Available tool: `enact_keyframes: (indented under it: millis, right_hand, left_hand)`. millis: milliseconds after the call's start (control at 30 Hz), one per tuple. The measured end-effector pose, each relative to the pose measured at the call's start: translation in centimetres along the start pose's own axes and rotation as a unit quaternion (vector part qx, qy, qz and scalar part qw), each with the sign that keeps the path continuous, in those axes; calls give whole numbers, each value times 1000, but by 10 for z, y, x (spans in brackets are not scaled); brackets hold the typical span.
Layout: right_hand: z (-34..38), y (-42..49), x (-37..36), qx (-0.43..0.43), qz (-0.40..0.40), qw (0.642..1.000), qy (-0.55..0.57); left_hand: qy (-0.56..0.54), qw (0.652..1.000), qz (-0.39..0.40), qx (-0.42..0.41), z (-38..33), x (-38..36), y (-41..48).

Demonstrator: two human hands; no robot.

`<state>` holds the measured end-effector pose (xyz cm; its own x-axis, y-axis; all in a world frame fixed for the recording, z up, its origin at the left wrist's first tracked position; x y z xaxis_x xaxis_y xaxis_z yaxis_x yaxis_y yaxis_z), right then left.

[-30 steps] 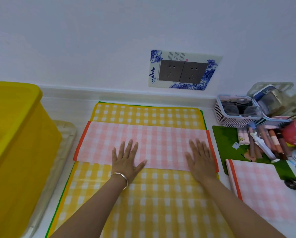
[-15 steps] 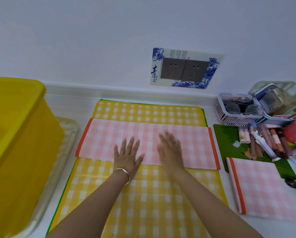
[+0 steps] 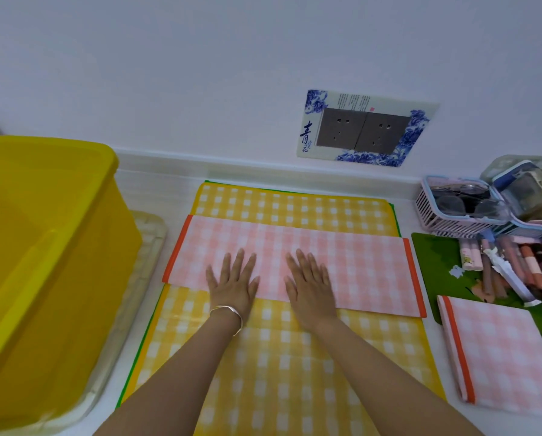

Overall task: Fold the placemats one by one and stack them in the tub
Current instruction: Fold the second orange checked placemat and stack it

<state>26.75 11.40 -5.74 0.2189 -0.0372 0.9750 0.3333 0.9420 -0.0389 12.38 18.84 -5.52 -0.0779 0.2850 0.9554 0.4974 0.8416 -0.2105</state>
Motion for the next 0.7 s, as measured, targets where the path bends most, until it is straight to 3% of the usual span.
enact_keyframes:
  millis: [167, 367, 467, 567, 700]
  right_hand:
    - [-2, 0, 1, -1, -7, 1000, -11]
    - [-1, 1, 4, -5, 35, 999, -3]
    - [-3, 4, 9, -28, 105, 986, 129]
    - [1, -8, 31, -95, 107, 898, 417]
    - [-1, -41, 44, -200, 107, 780, 583]
  left_hand:
    - [-6, 997, -12, 75, 72, 18, -8]
    - [0, 998, 7, 66, 87, 23, -10]
    - [11, 998, 20, 66, 87, 23, -8]
    - [-10, 998, 9, 61, 82, 29, -5]
    - [-42, 999, -13, 17, 52, 38, 9]
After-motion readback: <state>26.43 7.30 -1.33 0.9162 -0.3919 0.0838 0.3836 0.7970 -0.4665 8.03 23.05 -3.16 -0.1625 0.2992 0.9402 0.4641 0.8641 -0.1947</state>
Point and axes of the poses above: each hand's wrist, its own y-axis towards the middle knuckle, its own x-axis out of the back of the hand, z = x × y, the point moved 6 cm from there along y, towards the middle knuckle, and after that the axes turned 2 degrees about -y, right-handed, at the moved point
